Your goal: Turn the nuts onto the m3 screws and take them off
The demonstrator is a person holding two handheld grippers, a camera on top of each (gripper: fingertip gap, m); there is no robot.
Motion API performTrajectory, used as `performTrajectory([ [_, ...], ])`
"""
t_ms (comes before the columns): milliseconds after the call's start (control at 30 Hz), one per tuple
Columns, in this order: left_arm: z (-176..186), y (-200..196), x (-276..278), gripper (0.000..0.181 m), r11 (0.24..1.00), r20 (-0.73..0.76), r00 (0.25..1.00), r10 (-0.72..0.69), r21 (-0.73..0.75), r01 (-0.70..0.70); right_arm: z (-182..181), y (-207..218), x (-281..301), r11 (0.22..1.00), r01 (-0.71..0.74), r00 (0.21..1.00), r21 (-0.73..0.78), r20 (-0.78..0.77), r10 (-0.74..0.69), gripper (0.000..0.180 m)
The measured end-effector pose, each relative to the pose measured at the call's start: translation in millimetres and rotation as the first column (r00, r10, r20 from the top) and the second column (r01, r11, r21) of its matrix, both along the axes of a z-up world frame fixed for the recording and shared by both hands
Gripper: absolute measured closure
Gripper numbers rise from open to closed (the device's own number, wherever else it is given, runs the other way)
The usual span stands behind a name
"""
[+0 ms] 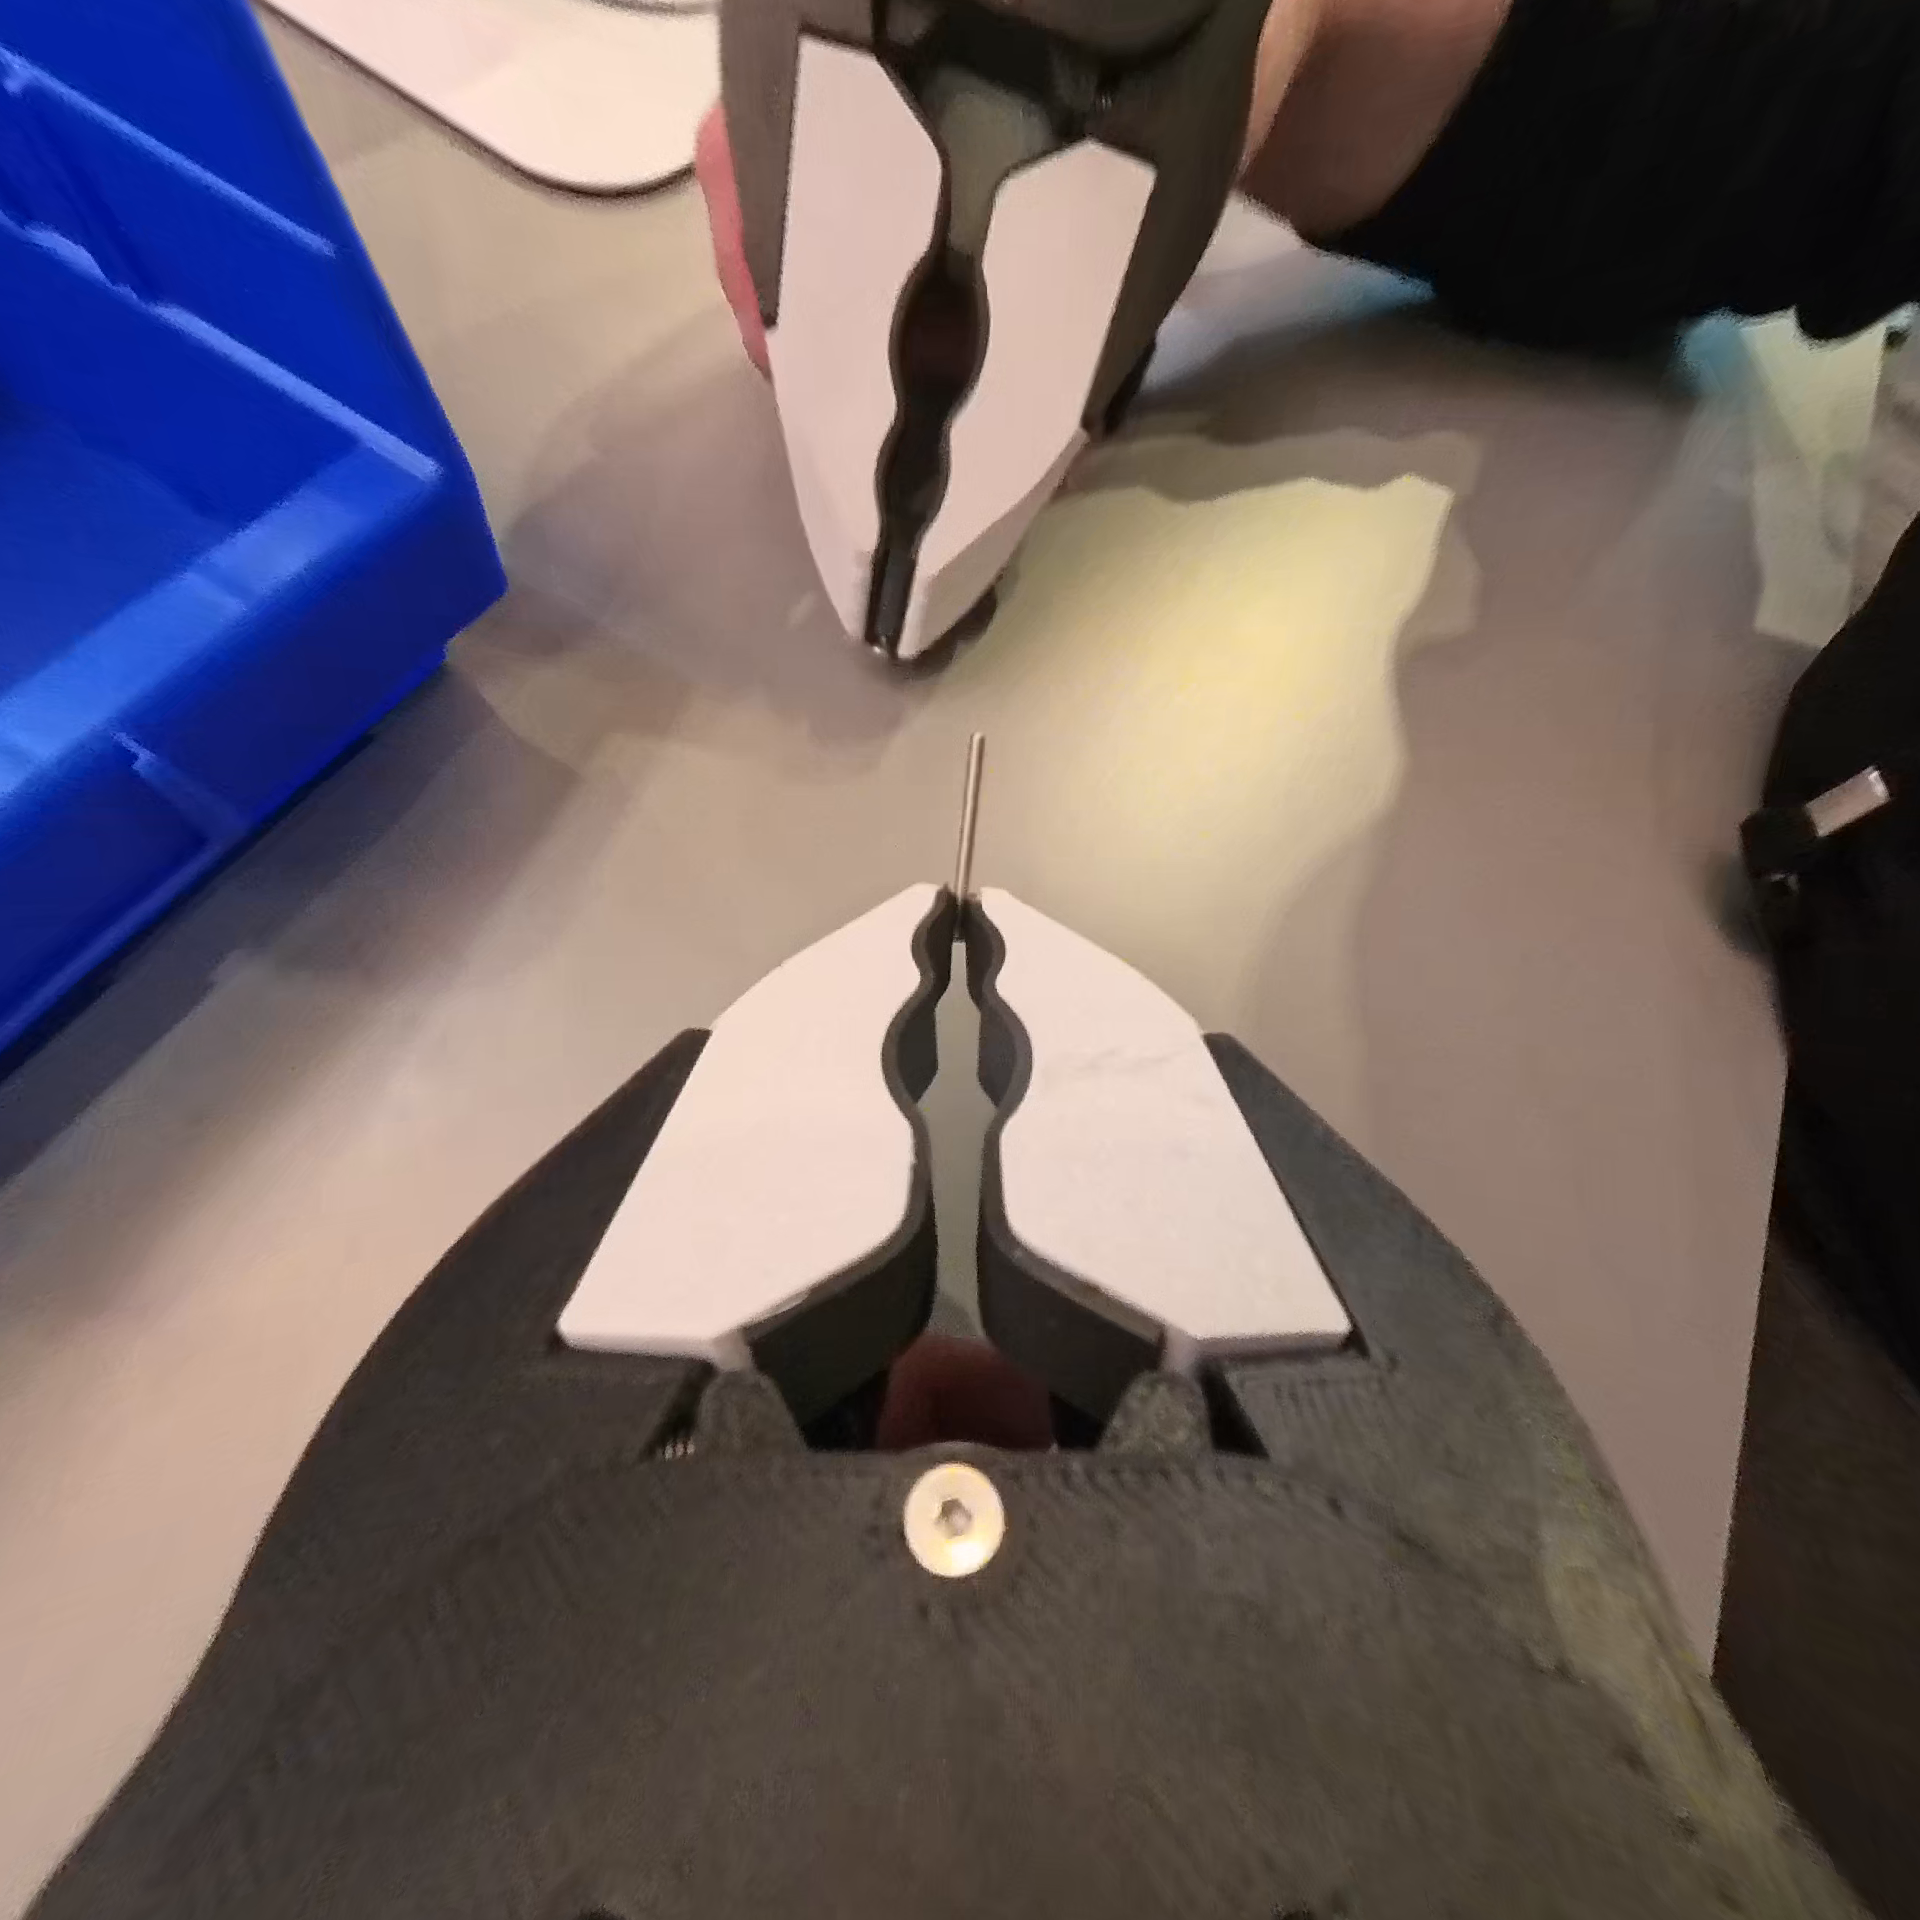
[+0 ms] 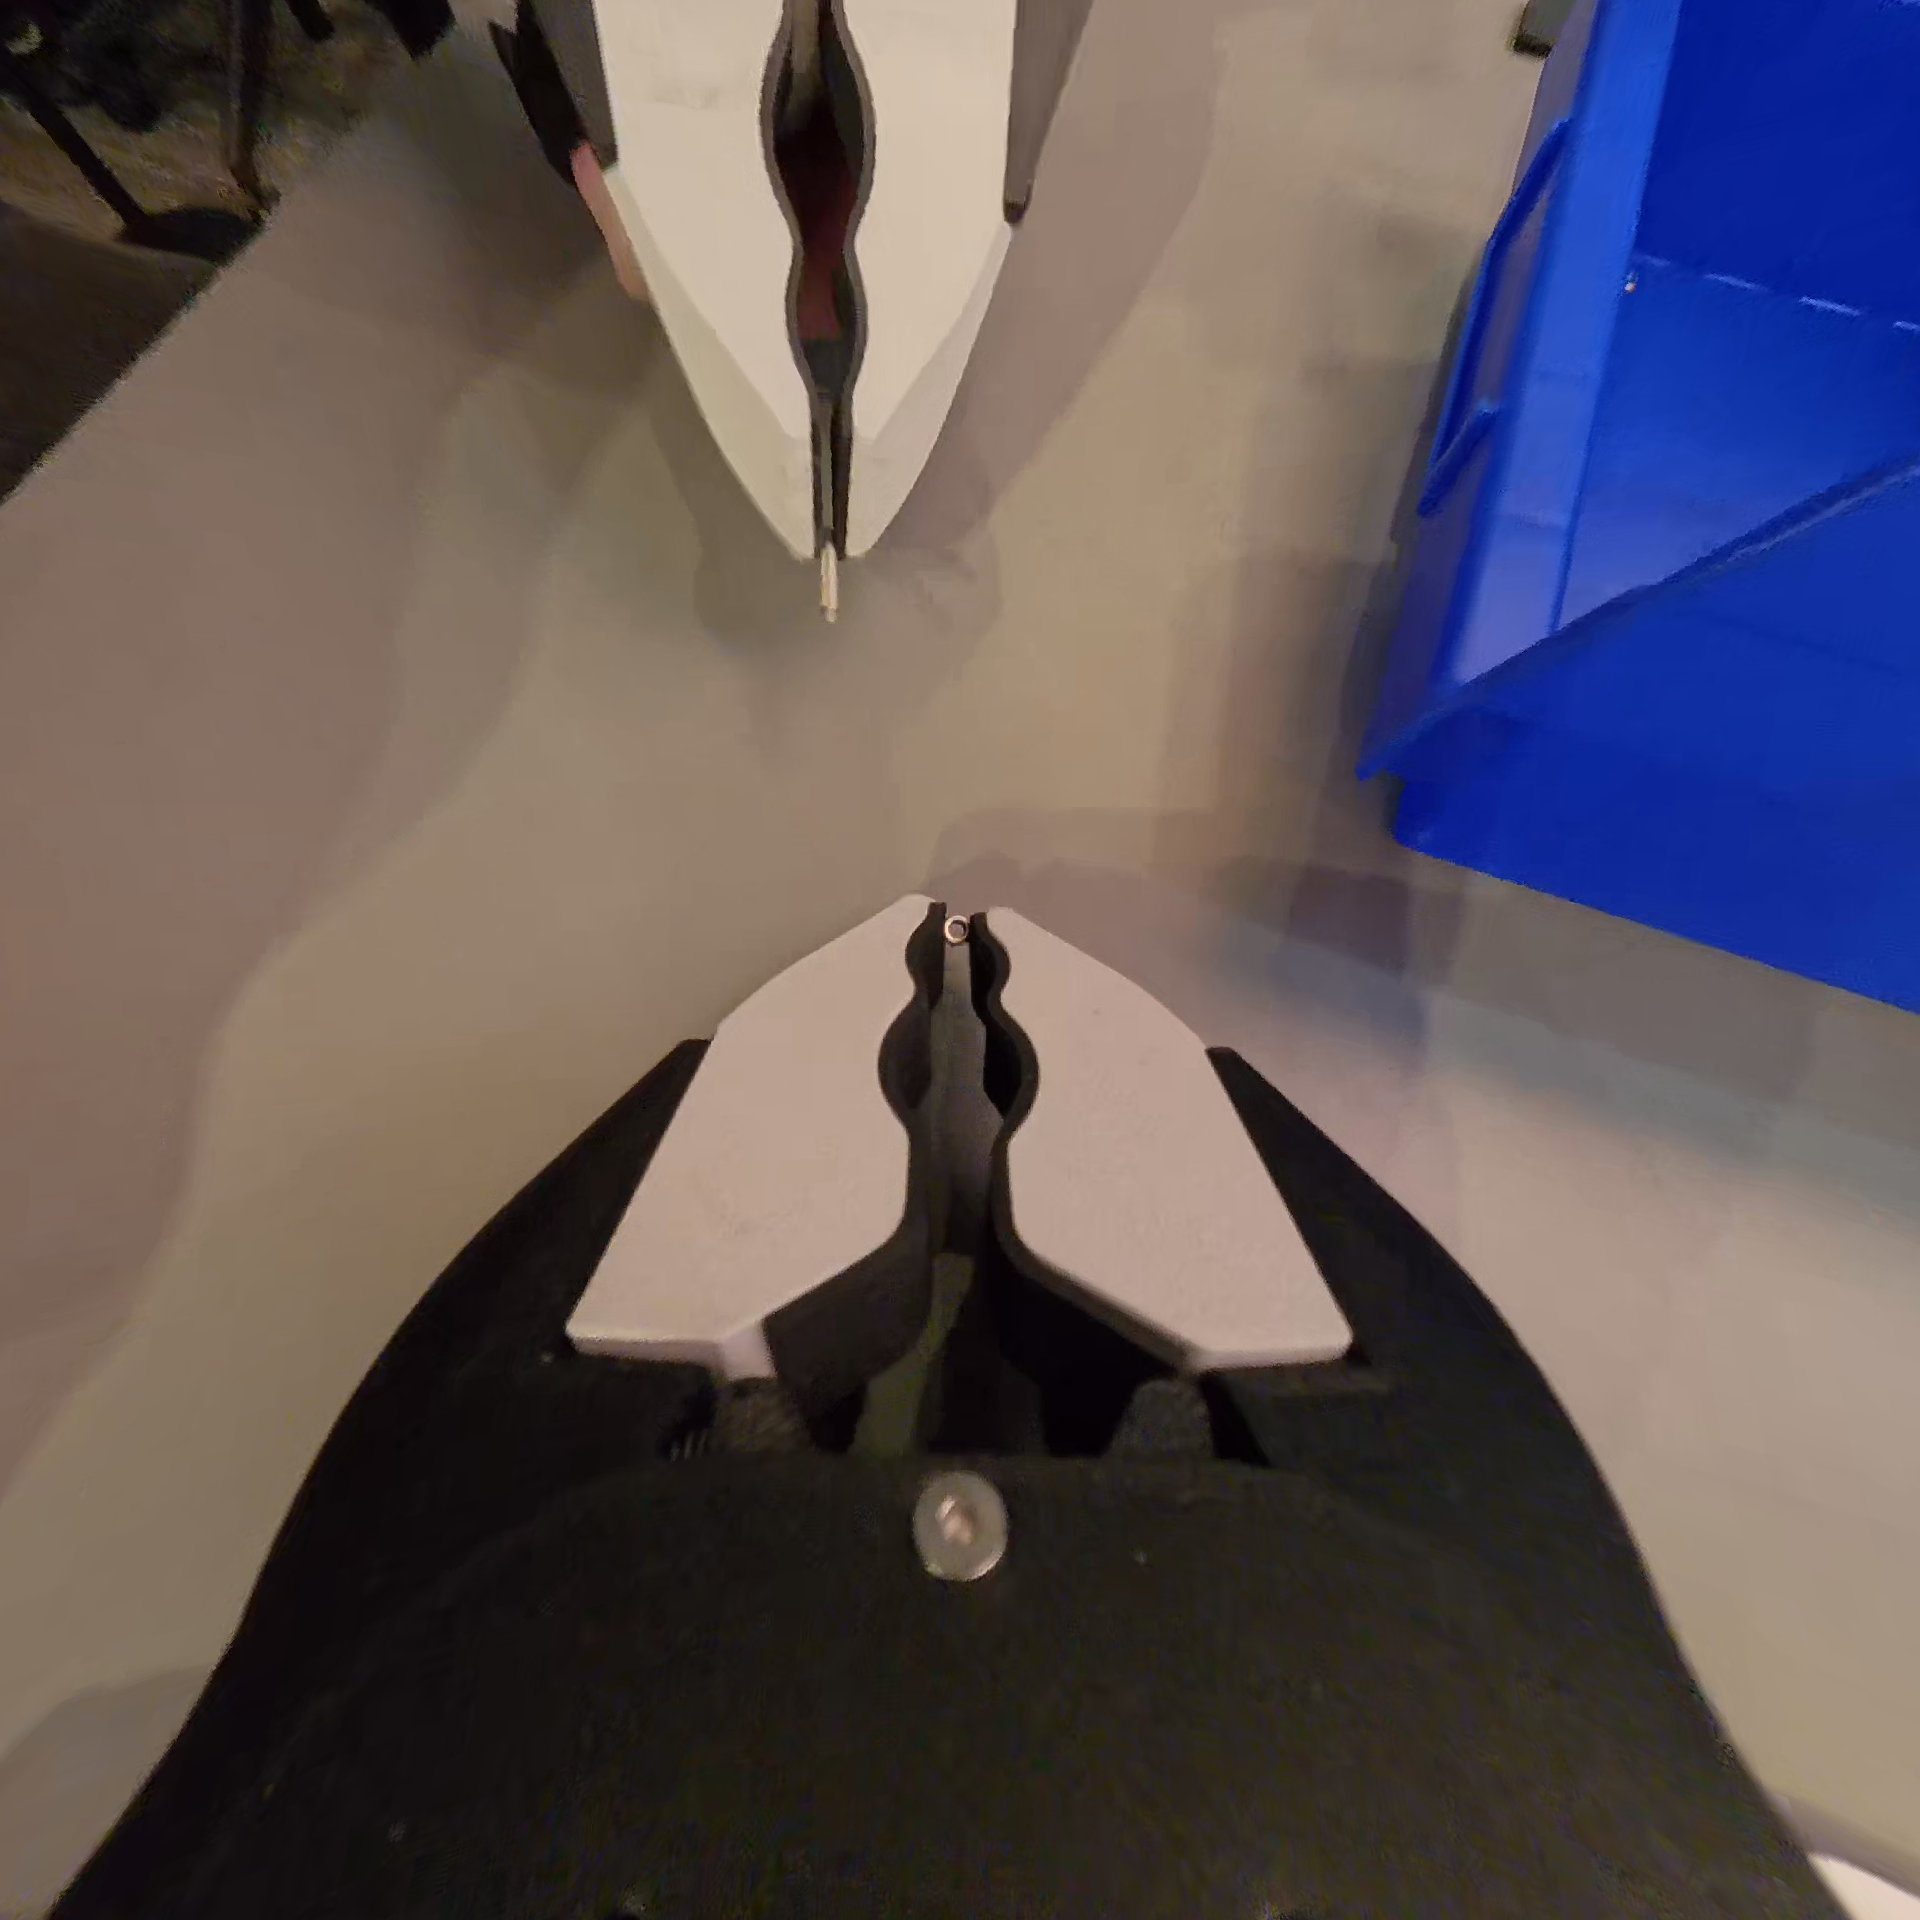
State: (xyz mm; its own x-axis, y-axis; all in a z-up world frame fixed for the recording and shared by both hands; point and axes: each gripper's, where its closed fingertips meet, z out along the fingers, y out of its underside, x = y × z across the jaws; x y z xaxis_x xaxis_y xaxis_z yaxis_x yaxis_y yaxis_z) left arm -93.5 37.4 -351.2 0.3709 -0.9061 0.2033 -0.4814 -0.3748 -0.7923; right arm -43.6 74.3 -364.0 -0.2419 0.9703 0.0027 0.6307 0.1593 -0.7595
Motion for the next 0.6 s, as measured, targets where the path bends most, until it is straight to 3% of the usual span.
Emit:
performTrajectory([
  [300, 37, 5, 18, 0.18, 0.998, 0.265, 0.964, -0.005, -0.053, 0.02, 72, -18, -6, 0.996, -0.063, 0.965, -0.067, -0.258, 0.044, 0.175],
  [600, 54, -1, 29, 0.179, 0.989, 0.37, 0.922, -0.113, -0.049, 0.14, 102, -34, -12, 0.99, -0.143, 0.943, -0.004, -0.305, 0.135, 0.175],
])
